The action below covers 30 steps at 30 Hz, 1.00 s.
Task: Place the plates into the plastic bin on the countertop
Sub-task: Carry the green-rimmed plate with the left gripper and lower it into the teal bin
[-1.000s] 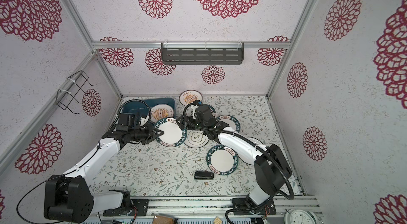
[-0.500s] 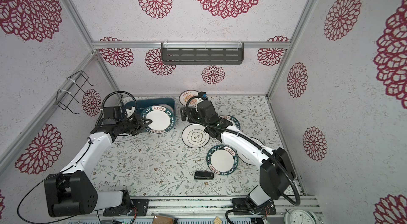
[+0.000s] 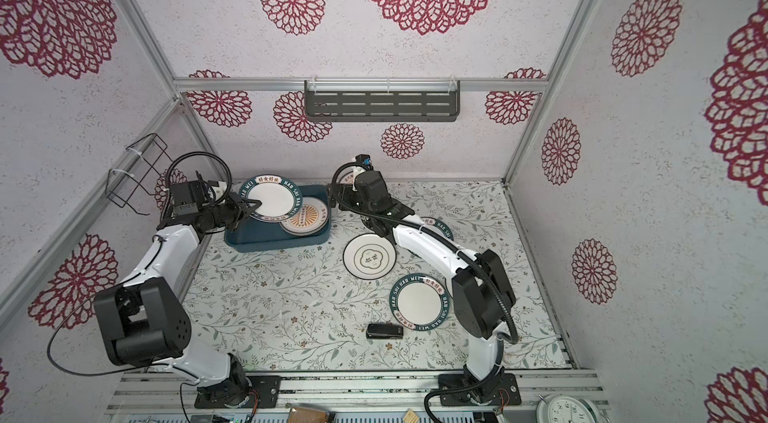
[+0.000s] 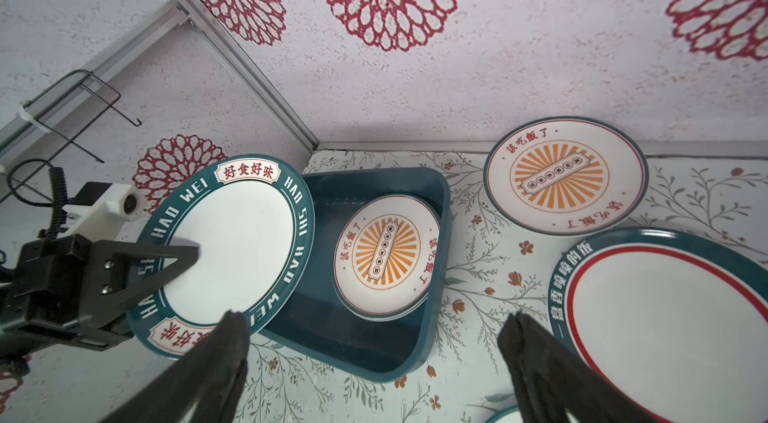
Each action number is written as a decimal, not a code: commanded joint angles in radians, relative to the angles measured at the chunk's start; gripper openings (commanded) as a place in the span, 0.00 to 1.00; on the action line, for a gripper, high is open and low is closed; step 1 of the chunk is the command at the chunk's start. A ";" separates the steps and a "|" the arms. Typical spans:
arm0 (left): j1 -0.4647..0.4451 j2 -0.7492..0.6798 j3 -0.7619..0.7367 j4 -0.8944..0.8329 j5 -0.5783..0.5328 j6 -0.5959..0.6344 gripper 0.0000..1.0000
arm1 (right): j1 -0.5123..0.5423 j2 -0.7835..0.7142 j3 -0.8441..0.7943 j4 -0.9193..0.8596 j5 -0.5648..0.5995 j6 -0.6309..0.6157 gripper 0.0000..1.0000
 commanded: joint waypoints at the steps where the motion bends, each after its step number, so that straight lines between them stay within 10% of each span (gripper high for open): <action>1: 0.023 0.062 0.061 0.087 0.023 -0.013 0.01 | -0.022 -0.006 0.065 0.043 0.009 -0.032 0.99; 30: -0.100 0.439 0.226 0.135 0.092 0.094 0.03 | -0.101 0.163 0.220 0.069 -0.021 -0.011 0.99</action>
